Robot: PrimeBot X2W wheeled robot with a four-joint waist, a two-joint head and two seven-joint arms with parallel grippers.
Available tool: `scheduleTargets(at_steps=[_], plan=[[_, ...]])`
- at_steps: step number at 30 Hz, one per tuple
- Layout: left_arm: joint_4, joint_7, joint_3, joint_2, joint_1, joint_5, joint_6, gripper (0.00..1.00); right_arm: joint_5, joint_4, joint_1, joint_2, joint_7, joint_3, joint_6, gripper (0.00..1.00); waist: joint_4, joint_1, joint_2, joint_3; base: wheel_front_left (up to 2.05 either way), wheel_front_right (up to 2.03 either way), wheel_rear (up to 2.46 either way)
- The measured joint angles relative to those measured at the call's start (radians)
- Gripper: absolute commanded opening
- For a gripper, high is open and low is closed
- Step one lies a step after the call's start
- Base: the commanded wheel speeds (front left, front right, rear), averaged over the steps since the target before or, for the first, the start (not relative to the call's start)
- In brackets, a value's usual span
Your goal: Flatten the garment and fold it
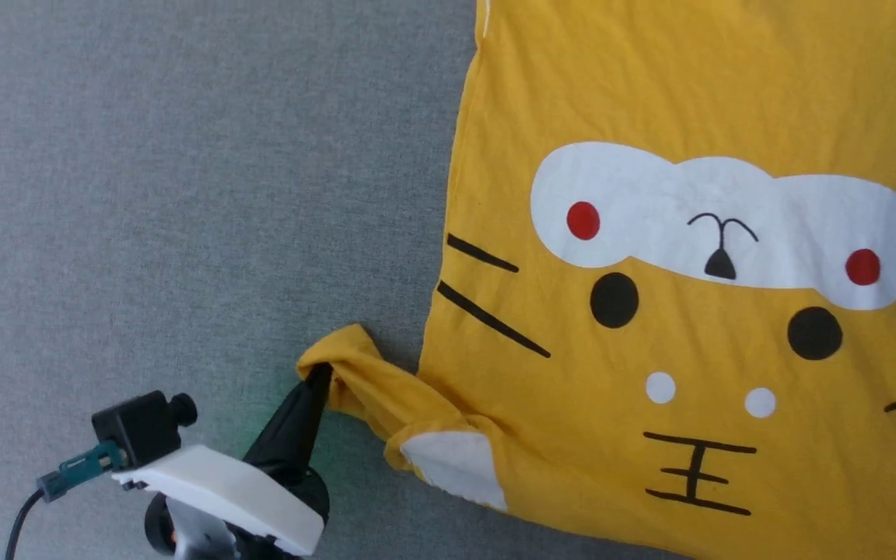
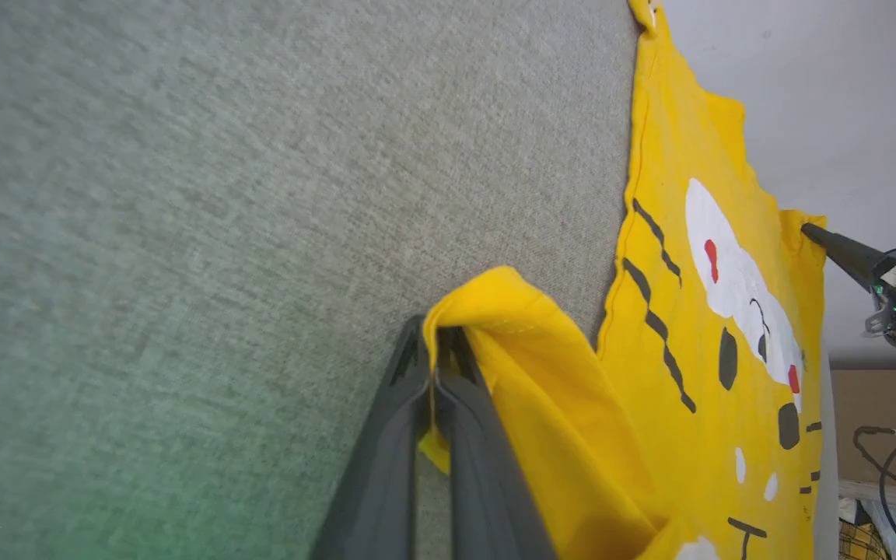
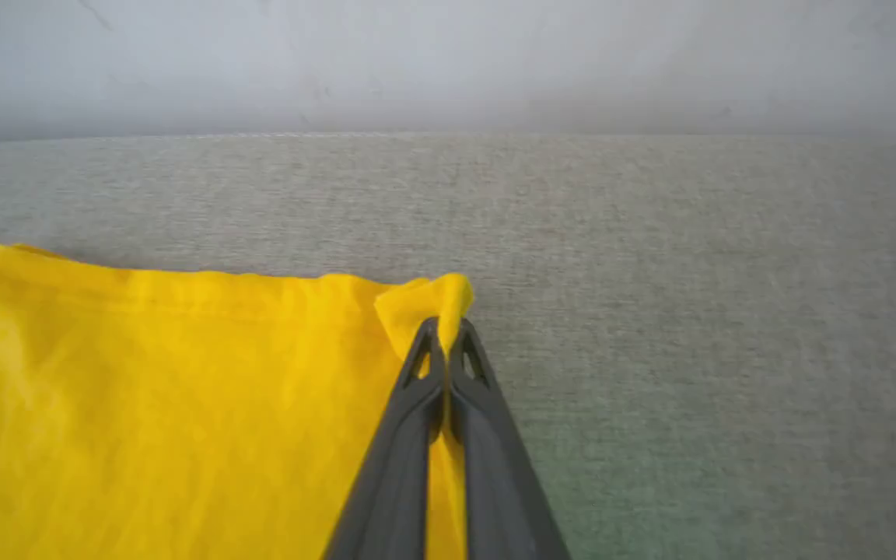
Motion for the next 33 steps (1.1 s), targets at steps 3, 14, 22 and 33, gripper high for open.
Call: scheduleTargets(at_steps=[3,14,22,33], plan=[[0.004,0.001,0.015,0.011,0.005,0.000,0.015,0.00,0.096,-0.039,0.041,0.006,-0.032,0.071,0.000,0.00,-0.017,0.0000,0.0000,-0.035,0.00,0.00,0.00],[-0.016,0.017,0.056,0.031,0.105,-0.008,0.059,0.00,0.280,-0.330,0.470,-0.032,-0.050,-0.072,0.000,0.00,-0.109,-0.0003,0.0000,-0.203,0.00,0.00,0.00],[-0.040,0.029,0.064,0.044,0.155,-0.011,0.076,0.00,0.317,-0.491,0.828,0.140,-0.050,-0.294,0.000,0.00,-0.206,-0.0003,0.0000,-0.282,0.00,0.00,0.00],[-0.023,0.039,0.048,0.048,0.172,-0.007,0.092,0.00,0.332,-0.374,1.041,0.194,-0.174,-0.286,0.000,0.00,-0.266,-0.0001,0.0000,-0.343,0.00,0.00,0.00]])
